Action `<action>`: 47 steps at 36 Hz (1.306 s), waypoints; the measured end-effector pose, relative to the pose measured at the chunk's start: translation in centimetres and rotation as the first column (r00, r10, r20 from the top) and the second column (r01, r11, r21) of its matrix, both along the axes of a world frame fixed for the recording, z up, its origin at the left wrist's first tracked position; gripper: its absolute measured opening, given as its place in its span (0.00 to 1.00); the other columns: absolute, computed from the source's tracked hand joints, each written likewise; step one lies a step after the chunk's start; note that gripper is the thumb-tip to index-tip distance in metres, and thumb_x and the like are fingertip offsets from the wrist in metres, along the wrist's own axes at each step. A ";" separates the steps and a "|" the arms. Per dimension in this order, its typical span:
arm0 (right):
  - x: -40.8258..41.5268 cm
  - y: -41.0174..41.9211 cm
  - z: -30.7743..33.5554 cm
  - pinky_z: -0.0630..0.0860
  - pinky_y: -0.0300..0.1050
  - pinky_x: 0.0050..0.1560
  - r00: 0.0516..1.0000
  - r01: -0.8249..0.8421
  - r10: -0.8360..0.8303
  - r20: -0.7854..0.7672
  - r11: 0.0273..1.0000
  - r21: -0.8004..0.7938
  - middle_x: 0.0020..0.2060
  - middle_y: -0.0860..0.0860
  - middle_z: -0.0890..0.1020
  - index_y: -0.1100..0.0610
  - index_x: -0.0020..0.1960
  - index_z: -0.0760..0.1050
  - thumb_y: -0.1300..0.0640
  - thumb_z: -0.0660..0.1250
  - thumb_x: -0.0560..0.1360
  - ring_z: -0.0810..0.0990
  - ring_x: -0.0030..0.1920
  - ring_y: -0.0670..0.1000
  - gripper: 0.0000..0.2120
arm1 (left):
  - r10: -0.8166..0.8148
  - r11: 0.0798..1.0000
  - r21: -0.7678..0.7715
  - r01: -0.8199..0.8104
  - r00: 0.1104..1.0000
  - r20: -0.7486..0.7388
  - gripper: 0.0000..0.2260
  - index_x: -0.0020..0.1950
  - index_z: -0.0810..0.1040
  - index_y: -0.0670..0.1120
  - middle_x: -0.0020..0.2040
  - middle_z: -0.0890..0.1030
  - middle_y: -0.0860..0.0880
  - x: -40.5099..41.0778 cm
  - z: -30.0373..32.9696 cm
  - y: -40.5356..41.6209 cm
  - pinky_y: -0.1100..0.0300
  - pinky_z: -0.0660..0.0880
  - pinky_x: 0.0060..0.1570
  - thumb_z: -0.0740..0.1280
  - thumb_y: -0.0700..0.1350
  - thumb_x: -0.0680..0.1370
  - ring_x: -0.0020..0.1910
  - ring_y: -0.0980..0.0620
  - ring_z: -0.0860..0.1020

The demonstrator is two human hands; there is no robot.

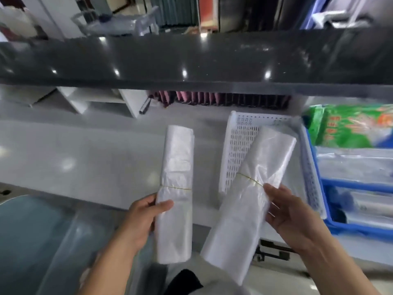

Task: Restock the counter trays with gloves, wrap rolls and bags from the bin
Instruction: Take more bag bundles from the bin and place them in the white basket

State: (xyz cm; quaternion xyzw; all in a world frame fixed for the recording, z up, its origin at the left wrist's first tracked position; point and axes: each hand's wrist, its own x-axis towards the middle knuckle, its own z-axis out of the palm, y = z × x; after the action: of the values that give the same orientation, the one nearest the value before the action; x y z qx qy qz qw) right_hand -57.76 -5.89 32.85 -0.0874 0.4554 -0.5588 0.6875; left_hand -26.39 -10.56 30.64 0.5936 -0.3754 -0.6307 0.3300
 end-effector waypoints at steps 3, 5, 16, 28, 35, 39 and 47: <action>-1.5 0.7 -0.4 0.82 0.44 0.38 0.996 0.090 -0.089 -0.032 0.996 0.022 0.43 0.54 0.87 0.54 0.42 0.87 0.60 0.73 0.65 0.86 0.38 0.50 0.07 | -0.071 0.992 0.105 0.071 0.997 0.004 0.12 0.48 0.87 0.44 0.49 0.86 0.39 -0.8 -1.5 -1.9 0.52 0.78 0.45 0.77 0.43 0.66 0.43 0.43 0.85; -2.0 0.9 -0.7 0.82 0.44 0.38 0.990 0.125 -0.122 -0.067 0.992 0.034 0.43 0.55 0.87 0.55 0.42 0.86 0.59 0.74 0.65 0.86 0.38 0.51 0.06 | -0.123 0.978 0.171 0.122 0.992 -0.006 0.11 0.49 0.86 0.44 0.50 0.86 0.39 -1.0 -2.3 -3.1 0.51 0.78 0.47 0.76 0.42 0.67 0.43 0.43 0.85; -3.9 -8.6 0.9 0.80 0.40 0.29 0.969 0.048 0.015 -0.248 0.969 0.244 0.34 0.54 0.86 0.61 0.49 0.79 0.63 0.71 0.69 0.84 0.30 0.49 0.09 | -0.217 0.937 0.231 0.262 0.955 -0.204 0.13 0.51 0.87 0.45 0.52 0.86 0.39 1.3 -4.3 -5.7 0.49 0.80 0.49 0.75 0.43 0.67 0.49 0.40 0.85; -1.1 -16.8 -2.9 0.82 0.57 0.46 0.641 -0.043 0.417 -0.644 0.858 0.512 0.52 0.60 0.79 0.60 0.66 0.71 0.64 0.73 0.73 0.78 0.46 0.58 0.23 | -0.207 0.935 0.222 0.277 0.933 -0.293 0.13 0.51 0.87 0.46 0.53 0.86 0.39 5.3 -7.3 -8.5 0.53 0.82 0.40 0.74 0.43 0.67 0.50 0.40 0.85; -0.7 -16.7 -5.8 0.67 0.38 0.24 0.635 0.116 0.254 -0.730 0.902 0.416 0.34 0.55 0.74 0.53 0.66 0.74 0.66 0.77 0.68 0.69 0.26 0.49 0.29 | -0.203 0.940 0.223 0.259 0.948 -0.246 0.18 0.54 0.86 0.46 0.55 0.85 0.39 5.9 -6.9 -8.7 0.41 0.76 0.59 0.77 0.46 0.64 0.53 0.38 0.84; -0.7 -17.1 -7.6 0.71 0.39 0.29 0.622 0.141 0.217 -0.753 0.914 0.380 0.48 0.57 0.77 0.56 0.68 0.74 0.65 0.76 0.69 0.74 0.30 0.51 0.28 | -0.157 0.951 0.230 0.208 0.963 -0.220 0.19 0.54 0.86 0.45 0.55 0.85 0.38 5.4 -6.4 -9.1 0.45 0.79 0.53 0.77 0.46 0.63 0.53 0.38 0.84; -1.2 -15.7 -10.5 0.69 0.37 0.26 0.586 0.124 0.187 -0.789 0.941 0.316 0.49 0.58 0.82 0.52 0.68 0.75 0.67 0.69 0.72 0.75 0.30 0.50 0.25 | -0.132 0.962 0.216 0.167 0.976 -0.171 0.17 0.53 0.85 0.40 0.53 0.85 0.38 2.6 -5.0 -10.1 0.50 0.78 0.51 0.74 0.42 0.66 0.49 0.40 0.85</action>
State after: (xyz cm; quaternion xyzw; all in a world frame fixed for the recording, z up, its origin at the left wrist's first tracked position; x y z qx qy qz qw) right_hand -58.94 -21.56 22.35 -0.2209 0.8047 -0.3581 0.4187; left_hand -23.81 -20.70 25.69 0.5467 -0.3172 -0.7372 0.2389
